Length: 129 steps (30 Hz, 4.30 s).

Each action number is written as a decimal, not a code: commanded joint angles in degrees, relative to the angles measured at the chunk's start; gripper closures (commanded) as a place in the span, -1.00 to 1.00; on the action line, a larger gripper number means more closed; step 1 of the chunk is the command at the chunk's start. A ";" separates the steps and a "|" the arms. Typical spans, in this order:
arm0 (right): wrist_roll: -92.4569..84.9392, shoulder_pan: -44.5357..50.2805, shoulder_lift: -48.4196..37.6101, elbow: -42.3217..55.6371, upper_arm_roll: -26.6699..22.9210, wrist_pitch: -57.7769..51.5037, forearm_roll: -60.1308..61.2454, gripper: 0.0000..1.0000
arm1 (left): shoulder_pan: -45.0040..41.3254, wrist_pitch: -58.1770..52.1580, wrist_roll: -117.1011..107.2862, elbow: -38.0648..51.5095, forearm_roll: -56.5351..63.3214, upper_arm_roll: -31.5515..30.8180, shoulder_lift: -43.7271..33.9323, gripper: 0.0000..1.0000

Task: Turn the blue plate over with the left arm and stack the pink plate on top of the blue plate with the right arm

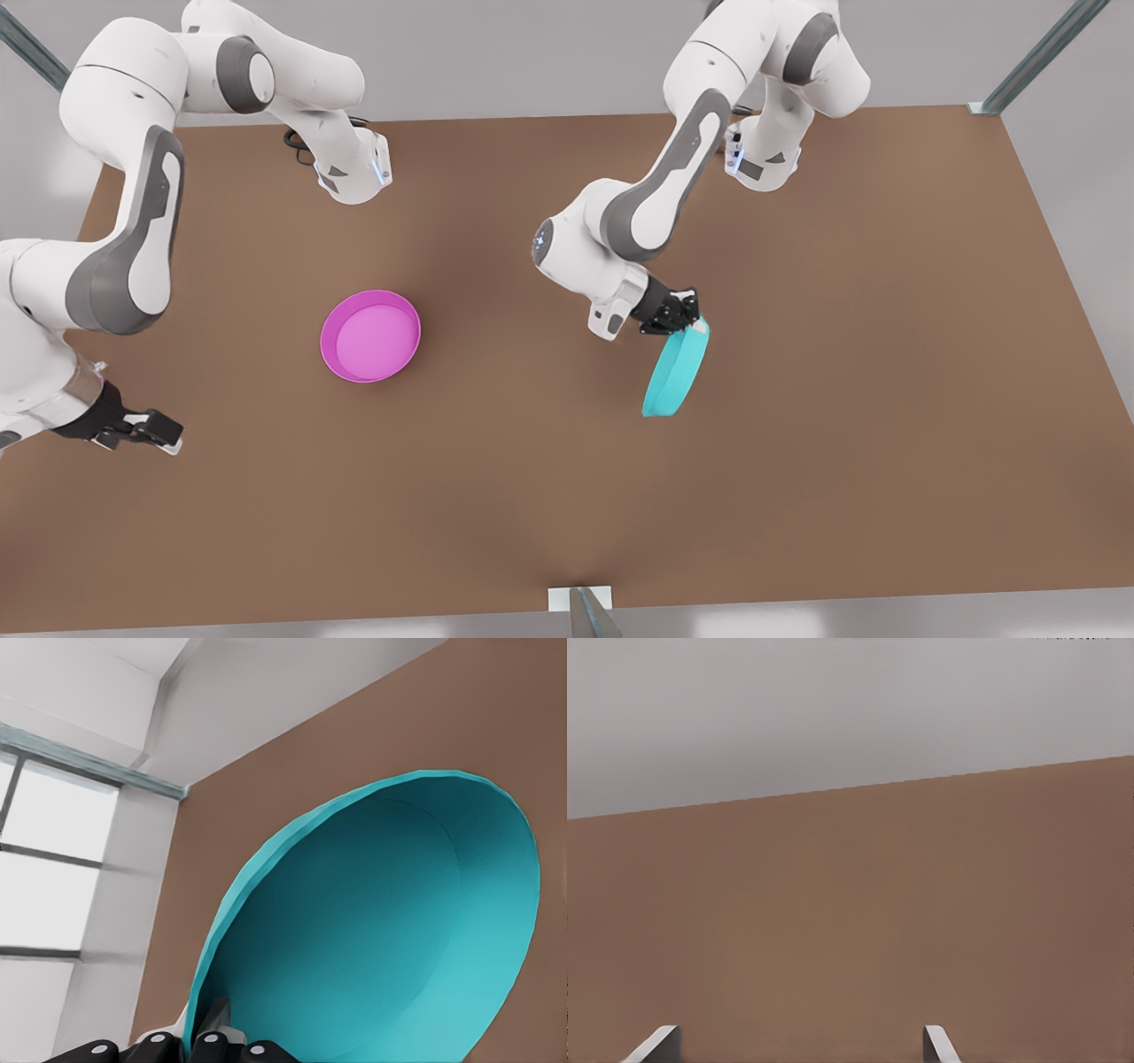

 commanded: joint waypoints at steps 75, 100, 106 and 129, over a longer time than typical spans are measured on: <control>-0.89 2.17 -22.45 -30.68 1.05 -9.35 -0.99 -1.00 | -18.56 -4.36 -62.81 30.57 11.58 -10.25 32.77 -1.00; -12.31 1.56 -21.93 -61.00 -2.81 19.83 14.39 -1.00 | 52.11 -2.60 48.37 1.65 -35.00 -14.47 -21.19 -1.00; -19.70 3.14 -15.16 -61.88 -3.61 28.00 20.20 -1.00 | 52.11 -2.34 48.37 2.01 -32.37 -14.82 -20.93 -1.00; -39.38 3.14 -8.21 -66.54 -3.52 31.87 26.79 -0.55 | 51.93 -2.69 47.85 2.01 -32.37 -14.99 -21.01 -1.00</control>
